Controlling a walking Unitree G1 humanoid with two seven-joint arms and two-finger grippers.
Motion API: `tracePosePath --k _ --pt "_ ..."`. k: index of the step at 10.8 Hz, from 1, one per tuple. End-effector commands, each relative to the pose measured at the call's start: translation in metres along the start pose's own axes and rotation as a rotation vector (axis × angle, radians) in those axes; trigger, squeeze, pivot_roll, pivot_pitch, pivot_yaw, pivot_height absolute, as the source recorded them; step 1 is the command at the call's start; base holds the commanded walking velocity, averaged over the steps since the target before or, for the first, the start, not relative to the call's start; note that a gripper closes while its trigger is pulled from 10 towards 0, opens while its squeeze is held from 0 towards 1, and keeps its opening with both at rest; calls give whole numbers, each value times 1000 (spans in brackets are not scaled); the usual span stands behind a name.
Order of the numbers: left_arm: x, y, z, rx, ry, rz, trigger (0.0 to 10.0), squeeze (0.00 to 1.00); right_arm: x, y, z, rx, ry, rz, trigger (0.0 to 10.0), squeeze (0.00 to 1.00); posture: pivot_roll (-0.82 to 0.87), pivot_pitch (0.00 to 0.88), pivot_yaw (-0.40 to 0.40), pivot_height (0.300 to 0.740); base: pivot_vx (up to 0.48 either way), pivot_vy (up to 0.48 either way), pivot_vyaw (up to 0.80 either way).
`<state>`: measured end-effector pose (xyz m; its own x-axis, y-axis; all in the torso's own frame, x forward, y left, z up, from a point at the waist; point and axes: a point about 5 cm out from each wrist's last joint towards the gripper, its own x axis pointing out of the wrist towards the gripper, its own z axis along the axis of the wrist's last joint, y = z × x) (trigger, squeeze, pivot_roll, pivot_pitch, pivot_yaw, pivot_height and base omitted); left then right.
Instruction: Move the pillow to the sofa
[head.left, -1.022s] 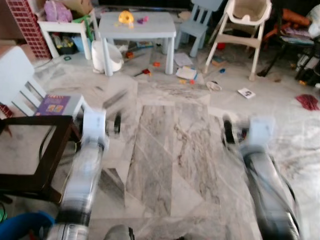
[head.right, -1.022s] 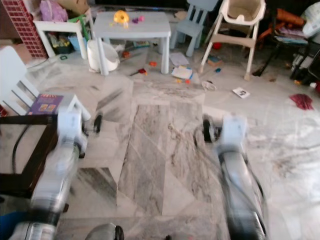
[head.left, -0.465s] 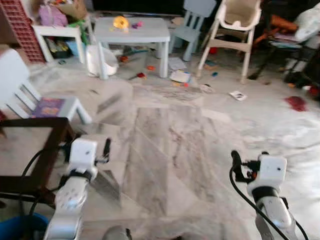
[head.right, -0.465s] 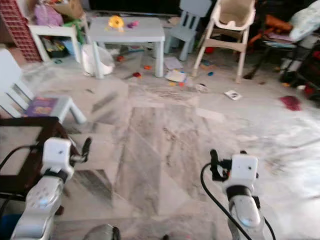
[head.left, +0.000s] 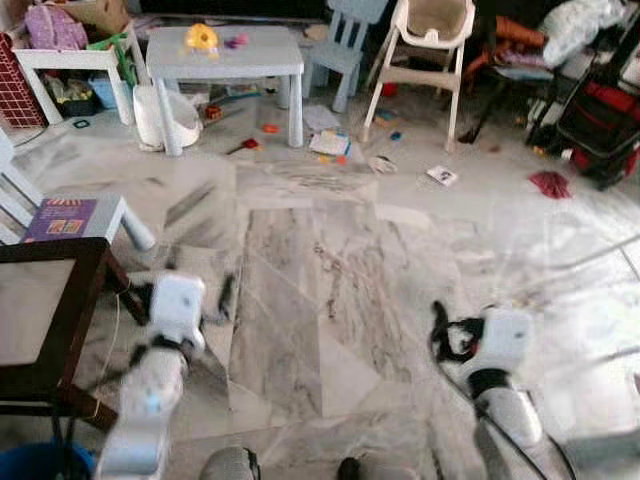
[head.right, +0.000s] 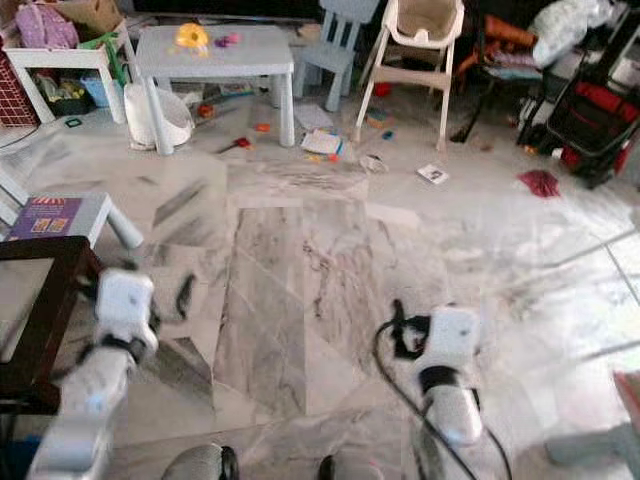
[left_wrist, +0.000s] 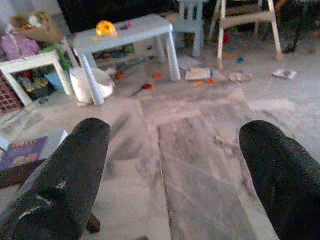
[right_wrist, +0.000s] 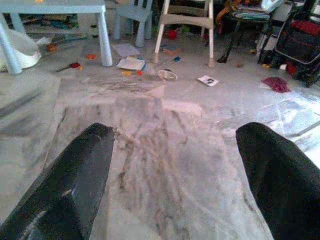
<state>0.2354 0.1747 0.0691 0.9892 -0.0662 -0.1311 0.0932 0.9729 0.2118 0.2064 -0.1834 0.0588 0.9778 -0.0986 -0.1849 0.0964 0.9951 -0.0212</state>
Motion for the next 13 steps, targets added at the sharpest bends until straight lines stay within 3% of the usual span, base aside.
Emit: tracePosePath --k 1,2,3,4,5,8,10,13 --pt "3 -1 10 17 -35 -17 10000 0 -2 -3 3 -10 -16 -1 10000 0 1 38 -29 735 0 0 -800" --pt "12 3 15 13 -42 8 10000 0 0 -9 3 -21 -18 -13 10000 0 5 50 -44 735 0 0 -569" --pt "26 11 33 8 -97 55 10000 0 8 -15 9 -48 -39 -6 10000 0 30 67 -74 735 0 0 0" --pt "25 13 36 -9 -108 75 10000 0 8 -17 11 -53 -35 -4 10000 0 28 87 -80 735 0 0 0" --pt "19 12 25 -45 -59 89 10000 0 6 -15 8 -62 -18 16 10000 0 12 91 -87 735 0 0 0" --pt "3 -7 4 -77 18 18 10000 0 1 -20 -3 -50 24 -9 10000 0 7 40 -53 735 192 0 0" --pt "3 -10 3 -82 21 -6 10000 0 1 -13 -5 -42 27 9 10000 0 8 20 -54 735 332 0 -559" --pt "17 -8 13 -75 -13 -29 10000 0 4 -8 -3 -47 25 39 10000 0 13 16 -75 735 333 0 -738"
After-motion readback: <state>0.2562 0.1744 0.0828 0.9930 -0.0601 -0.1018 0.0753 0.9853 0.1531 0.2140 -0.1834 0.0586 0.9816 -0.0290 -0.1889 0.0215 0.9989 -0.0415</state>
